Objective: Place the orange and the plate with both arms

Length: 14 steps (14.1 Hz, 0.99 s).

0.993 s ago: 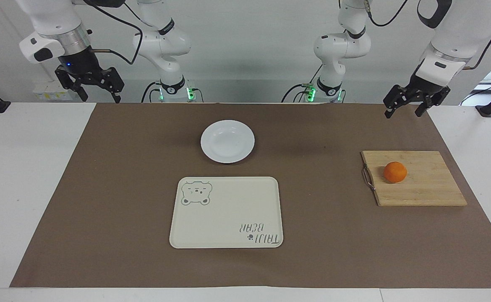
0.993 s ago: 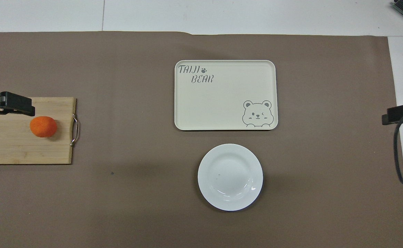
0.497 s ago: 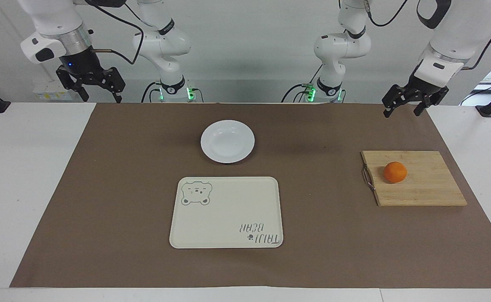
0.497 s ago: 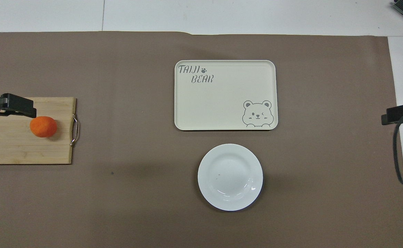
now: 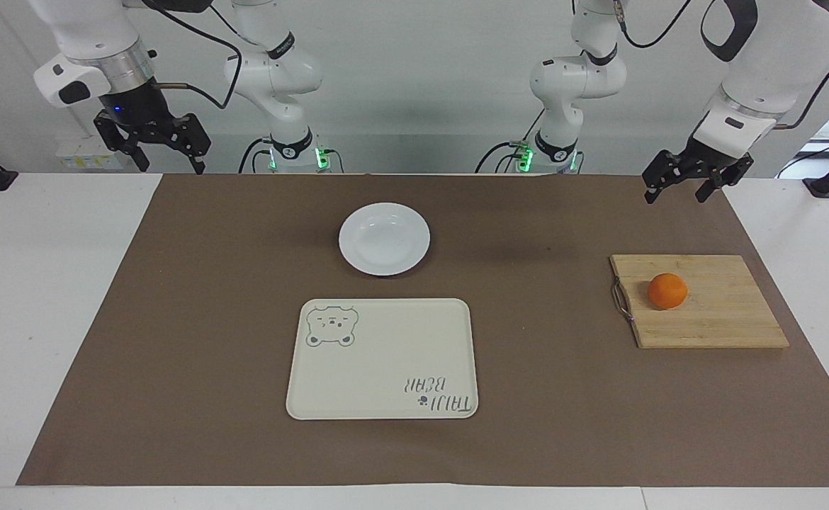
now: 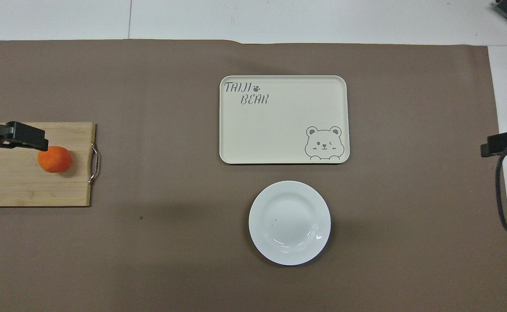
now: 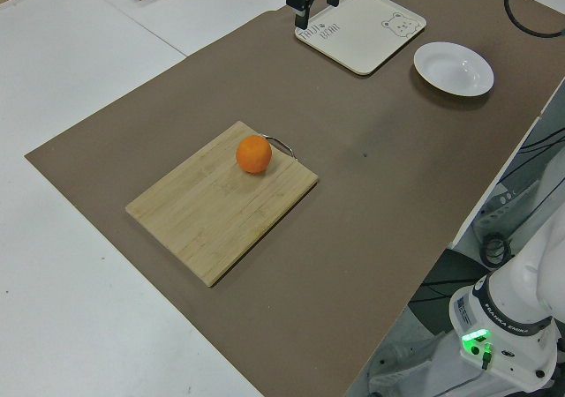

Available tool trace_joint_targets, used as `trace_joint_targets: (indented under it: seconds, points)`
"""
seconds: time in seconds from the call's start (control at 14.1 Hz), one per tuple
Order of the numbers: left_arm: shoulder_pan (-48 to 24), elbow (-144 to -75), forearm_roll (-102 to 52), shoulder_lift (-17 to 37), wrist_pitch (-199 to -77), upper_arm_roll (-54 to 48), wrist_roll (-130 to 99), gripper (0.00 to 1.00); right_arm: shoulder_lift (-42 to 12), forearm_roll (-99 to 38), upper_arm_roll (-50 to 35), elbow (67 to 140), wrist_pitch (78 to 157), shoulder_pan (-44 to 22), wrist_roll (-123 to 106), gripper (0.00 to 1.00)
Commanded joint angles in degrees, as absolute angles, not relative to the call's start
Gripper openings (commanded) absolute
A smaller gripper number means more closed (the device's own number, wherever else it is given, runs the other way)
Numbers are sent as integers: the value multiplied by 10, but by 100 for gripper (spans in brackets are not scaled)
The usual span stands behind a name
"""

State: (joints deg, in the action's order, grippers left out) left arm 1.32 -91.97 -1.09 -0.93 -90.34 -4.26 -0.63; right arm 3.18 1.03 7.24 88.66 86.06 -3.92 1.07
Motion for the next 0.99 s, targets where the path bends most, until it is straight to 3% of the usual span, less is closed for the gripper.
trace_joint_targets:
  seconds: [0.0,0.64,0.92]
  points:
    - [39,-963,-3,-25,-948,-43,43,100,31,5,76,882,856,-37,11,100]
    - [89,-1094,-4,-16,-1108,-40,148,100,31,6,74,889,876,-38,-45,100]
    - [99,-1122,-4,8,-1157,-40,166,100,30,5,77,894,876,-26,-47,100]
